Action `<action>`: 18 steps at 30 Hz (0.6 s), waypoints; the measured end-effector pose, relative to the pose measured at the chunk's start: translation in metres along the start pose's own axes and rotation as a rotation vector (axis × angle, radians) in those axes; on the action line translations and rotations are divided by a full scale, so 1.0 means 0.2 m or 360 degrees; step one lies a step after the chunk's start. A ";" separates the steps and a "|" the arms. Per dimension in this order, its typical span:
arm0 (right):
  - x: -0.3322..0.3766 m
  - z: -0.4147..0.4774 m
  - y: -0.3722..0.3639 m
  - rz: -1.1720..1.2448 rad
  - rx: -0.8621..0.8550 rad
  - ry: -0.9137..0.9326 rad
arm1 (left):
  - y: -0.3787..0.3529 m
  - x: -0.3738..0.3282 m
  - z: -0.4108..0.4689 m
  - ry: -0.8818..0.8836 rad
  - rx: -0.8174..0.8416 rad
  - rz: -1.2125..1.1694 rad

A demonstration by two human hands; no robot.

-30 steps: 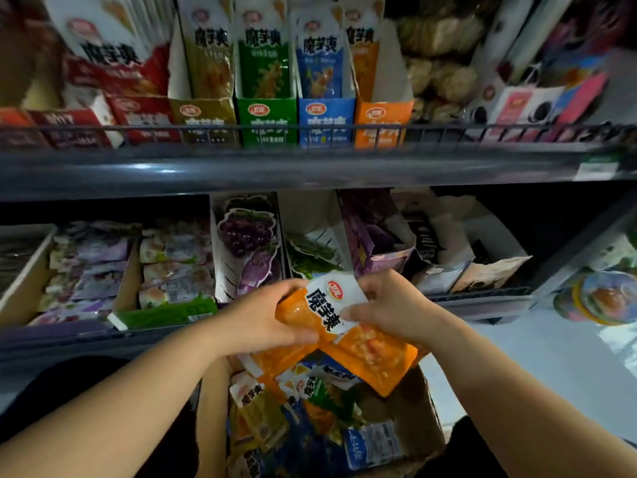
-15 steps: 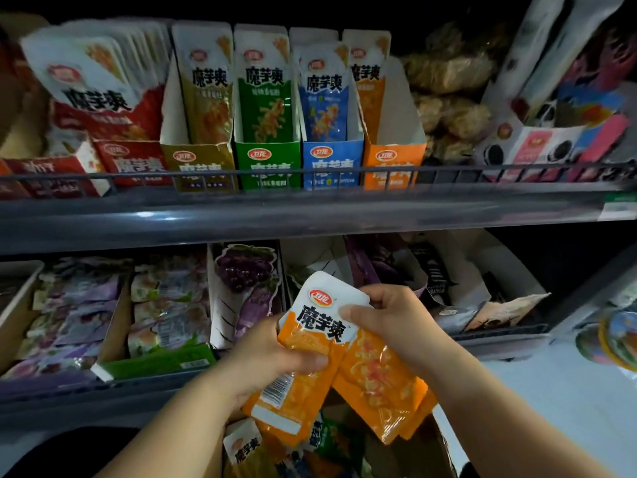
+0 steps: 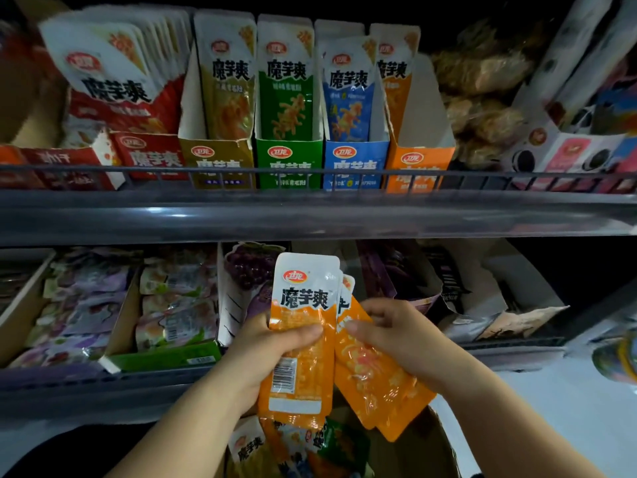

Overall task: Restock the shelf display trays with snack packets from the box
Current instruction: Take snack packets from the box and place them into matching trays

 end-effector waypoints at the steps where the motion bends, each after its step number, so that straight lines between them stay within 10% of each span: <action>1: -0.01 0.00 -0.01 0.0038 -0.0076 0.0028 | 0.00 0.00 0.00 -0.0004 0.0004 -0.0050; 9: -0.07 0.04 -0.15 0.0791 -0.0687 0.0053 | -0.04 -0.01 -0.01 -0.0118 0.0014 -0.0310; 18: -0.07 0.04 -0.18 0.0123 -0.1030 0.0399 | 0.02 -0.01 0.00 -0.0262 -0.0175 -0.0357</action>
Point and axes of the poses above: each hand's wrist, its own z-axis towards the middle knuckle, its own y-axis out of the back of the hand, x = y × z, the point moved 4 cm from there along z, towards the middle knuckle, and after that the axes turned 15 degrees about y, right-handed, at the moved point
